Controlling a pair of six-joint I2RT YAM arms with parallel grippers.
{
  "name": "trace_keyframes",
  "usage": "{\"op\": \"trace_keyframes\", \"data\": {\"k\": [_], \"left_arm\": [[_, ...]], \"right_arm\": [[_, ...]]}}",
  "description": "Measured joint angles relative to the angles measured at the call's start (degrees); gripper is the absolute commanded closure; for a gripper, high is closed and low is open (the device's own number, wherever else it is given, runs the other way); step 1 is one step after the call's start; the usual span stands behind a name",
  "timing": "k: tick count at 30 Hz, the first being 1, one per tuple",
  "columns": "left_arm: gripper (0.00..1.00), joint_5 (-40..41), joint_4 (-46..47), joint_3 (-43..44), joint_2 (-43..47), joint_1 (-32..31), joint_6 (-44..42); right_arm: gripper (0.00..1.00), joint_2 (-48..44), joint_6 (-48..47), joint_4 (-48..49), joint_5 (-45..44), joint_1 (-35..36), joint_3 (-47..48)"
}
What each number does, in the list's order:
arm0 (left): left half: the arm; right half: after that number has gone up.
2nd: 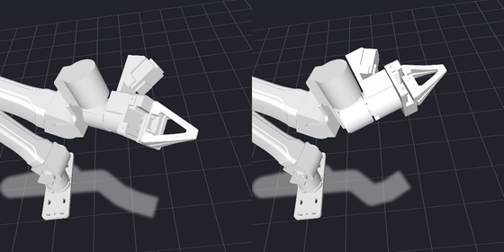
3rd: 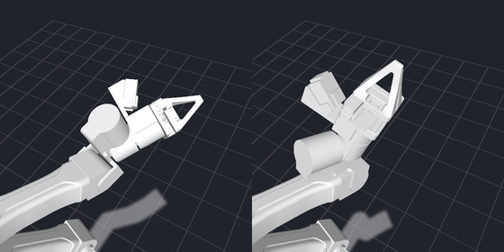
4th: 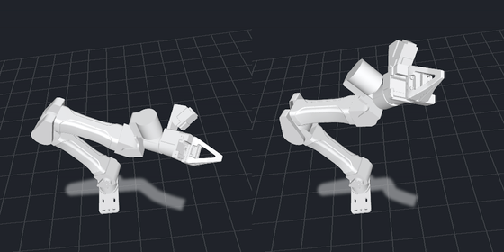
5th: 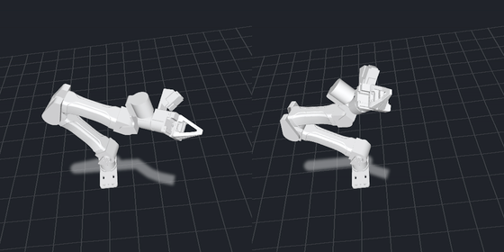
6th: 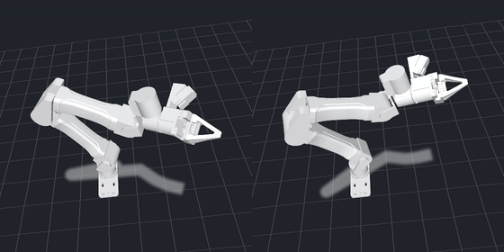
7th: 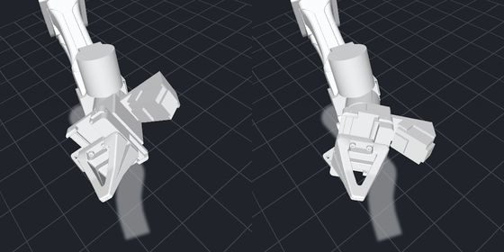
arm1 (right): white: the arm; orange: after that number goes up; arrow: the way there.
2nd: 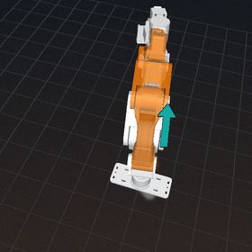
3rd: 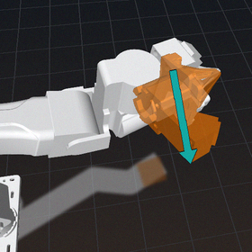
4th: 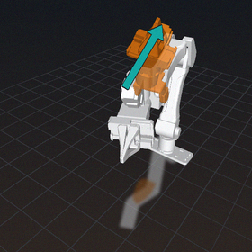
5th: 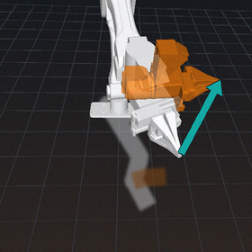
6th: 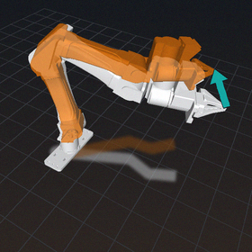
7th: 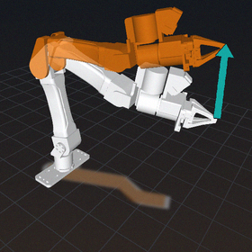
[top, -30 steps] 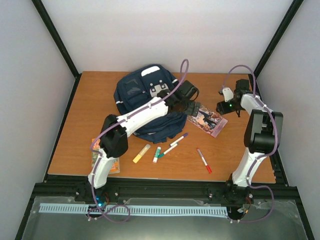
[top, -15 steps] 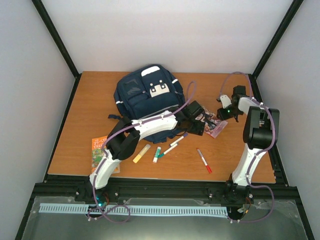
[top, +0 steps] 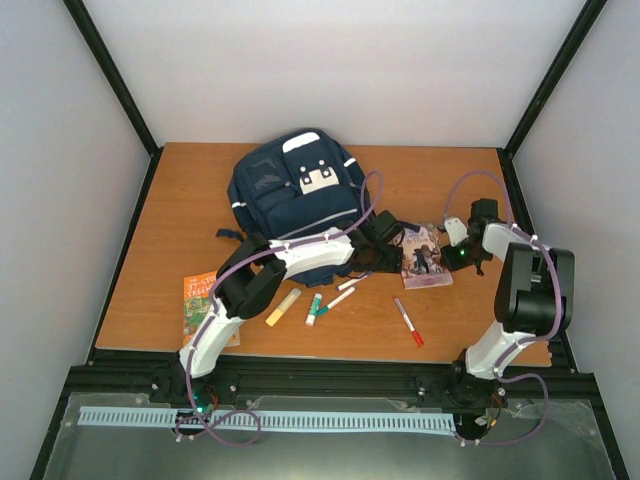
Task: Pack the student bag
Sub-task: Adjust the book at the center of the board.
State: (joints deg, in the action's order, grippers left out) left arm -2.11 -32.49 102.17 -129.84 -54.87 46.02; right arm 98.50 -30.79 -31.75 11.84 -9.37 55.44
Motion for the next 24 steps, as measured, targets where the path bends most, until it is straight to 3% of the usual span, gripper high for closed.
{"op": "trace_keyframes", "data": {"k": [7,12,18,24], "left_arm": [[0.20,-0.50,3.56,-0.42,-0.83,0.00,2.43],[0.23,-1.40,5.14,0.70,-2.14,0.00,2.40],[0.23,-3.34,5.11,7.26,-6.45,0.00,1.22],[0.21,-4.17,3.39,11.85,-9.07,0.00,0.72]], "right_arm": [[0.61,-8.15,-0.96,-9.90,-0.59,-0.24,-3.50],[0.63,-14.60,-1.09,-14.86,1.09,-0.55,0.48],[0.69,-13.53,-0.63,-13.51,3.96,-0.61,2.89],[0.73,-6.69,0.39,-9.49,4.48,-0.63,1.51]]}}
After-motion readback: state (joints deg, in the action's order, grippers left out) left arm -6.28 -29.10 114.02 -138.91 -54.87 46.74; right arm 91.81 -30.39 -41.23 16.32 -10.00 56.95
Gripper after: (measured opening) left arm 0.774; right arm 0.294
